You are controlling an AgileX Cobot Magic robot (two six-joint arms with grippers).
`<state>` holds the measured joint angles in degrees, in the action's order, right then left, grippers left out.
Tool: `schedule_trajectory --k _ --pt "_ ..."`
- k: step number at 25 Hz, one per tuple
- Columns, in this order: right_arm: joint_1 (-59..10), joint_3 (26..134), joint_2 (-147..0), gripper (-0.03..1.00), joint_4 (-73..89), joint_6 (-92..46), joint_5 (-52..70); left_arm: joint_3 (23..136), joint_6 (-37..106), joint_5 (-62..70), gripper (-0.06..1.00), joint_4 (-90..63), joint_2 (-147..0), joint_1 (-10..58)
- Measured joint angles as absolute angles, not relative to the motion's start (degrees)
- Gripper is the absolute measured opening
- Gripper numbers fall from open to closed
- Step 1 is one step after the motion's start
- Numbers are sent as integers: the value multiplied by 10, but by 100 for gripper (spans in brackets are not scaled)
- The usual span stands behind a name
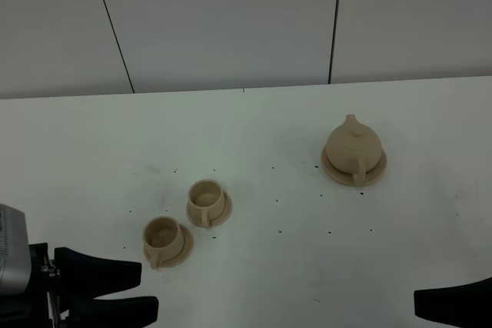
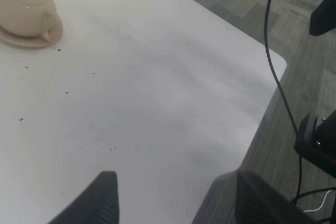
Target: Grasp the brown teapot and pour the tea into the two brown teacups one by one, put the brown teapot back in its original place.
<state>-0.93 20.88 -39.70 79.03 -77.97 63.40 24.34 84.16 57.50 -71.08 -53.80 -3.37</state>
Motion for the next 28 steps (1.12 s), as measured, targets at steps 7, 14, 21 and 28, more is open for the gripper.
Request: schedule_trajectory --k 7,14,21,28 --pt "-9 209 -397 58 790 -780 634 243 842 575 56 -711 -538 -34" --pt "-9 209 -397 58 790 -779 634 243 842 574 56 -711 -538 -34" --pt "-9 209 -397 58 790 -774 634 243 837 574 56 -711 -538 -34" --pt "-9 209 -397 58 790 -764 634 243 810 574 52 -711 -538 -34"
